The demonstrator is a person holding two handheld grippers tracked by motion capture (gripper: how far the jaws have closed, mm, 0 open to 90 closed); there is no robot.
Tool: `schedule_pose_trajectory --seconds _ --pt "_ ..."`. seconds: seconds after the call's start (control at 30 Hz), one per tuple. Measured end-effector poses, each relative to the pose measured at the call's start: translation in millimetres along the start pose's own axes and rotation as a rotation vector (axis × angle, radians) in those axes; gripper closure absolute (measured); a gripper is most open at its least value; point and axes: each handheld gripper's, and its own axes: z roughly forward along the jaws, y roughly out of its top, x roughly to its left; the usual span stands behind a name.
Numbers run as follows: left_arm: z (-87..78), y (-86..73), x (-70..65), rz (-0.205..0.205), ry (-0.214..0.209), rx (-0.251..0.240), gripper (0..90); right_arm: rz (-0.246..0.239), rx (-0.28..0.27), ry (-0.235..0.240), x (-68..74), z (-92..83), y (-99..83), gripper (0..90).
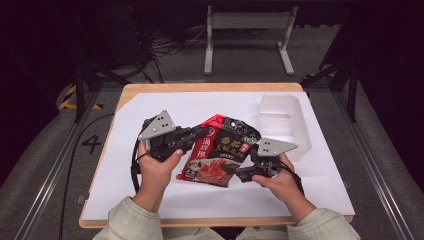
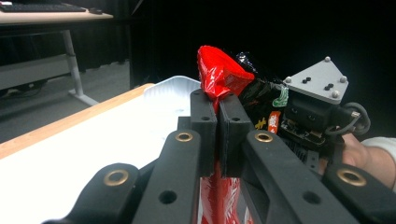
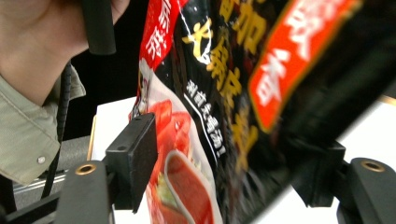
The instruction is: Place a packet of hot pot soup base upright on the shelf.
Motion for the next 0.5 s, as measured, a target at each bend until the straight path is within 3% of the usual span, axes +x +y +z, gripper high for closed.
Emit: schedule_pose_trajectory --seconds 0.23,0.3,0.5 --pt "1.6 -2.8 -0.8 -0.007 -0.003 0.007 86.9 0.028 -0.054 0.026 0.4 7.1 0.5 38.3" --pt "1.4 -4.4 0.7 -0.021 -0.011 0.007 86.9 0.020 -0.045 0.021 0.7 7.2 1.0 41.6" --pt "3.0 -5.7 3.1 -0.031 -0.023 0.028 86.9 0.011 -0.022 0.010 0.6 4.4 1.6 62.4"
